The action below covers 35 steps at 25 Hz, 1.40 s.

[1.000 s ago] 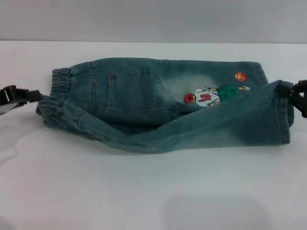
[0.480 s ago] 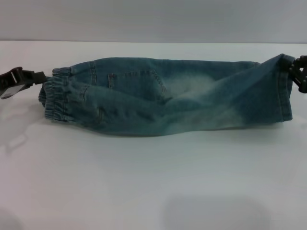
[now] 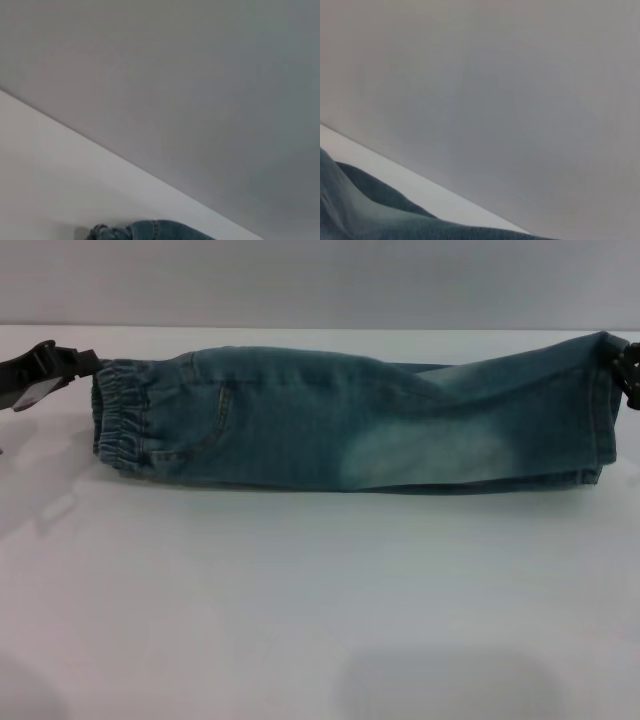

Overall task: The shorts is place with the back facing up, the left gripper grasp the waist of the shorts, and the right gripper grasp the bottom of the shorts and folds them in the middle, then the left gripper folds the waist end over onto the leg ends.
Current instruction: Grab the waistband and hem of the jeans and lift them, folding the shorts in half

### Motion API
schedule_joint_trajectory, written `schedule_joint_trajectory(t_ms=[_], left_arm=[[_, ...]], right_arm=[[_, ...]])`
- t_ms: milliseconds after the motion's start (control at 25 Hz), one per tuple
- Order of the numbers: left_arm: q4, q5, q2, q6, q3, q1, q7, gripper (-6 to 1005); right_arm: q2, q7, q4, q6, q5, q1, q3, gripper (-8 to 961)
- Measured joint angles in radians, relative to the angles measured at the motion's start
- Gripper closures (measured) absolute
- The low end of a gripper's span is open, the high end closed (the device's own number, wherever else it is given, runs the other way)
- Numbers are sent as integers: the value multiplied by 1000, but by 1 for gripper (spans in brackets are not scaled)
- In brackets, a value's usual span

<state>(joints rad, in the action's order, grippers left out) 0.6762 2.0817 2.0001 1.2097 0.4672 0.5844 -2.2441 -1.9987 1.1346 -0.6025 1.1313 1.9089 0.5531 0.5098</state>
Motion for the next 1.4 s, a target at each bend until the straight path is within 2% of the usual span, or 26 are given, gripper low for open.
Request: schedule_joint_trajectory(t_ms=[240, 720, 800, 1400], left_arm=[[-2, -9, 20, -45, 1, 14, 7, 973], [-2, -9, 34, -86, 5, 32, 10, 971], [-1, -9, 41, -102, 19, 33, 11, 970], [-3, -9, 51, -119, 80, 36, 35, 967]], right_arm=[[-2, -22, 31, -81, -19, 28, -2, 955], [-5, -24, 53, -176, -27, 74, 7, 952], [-8, -26, 60, -198, -27, 79, 10, 947], [-25, -49, 105, -294, -35, 104, 2, 914]])
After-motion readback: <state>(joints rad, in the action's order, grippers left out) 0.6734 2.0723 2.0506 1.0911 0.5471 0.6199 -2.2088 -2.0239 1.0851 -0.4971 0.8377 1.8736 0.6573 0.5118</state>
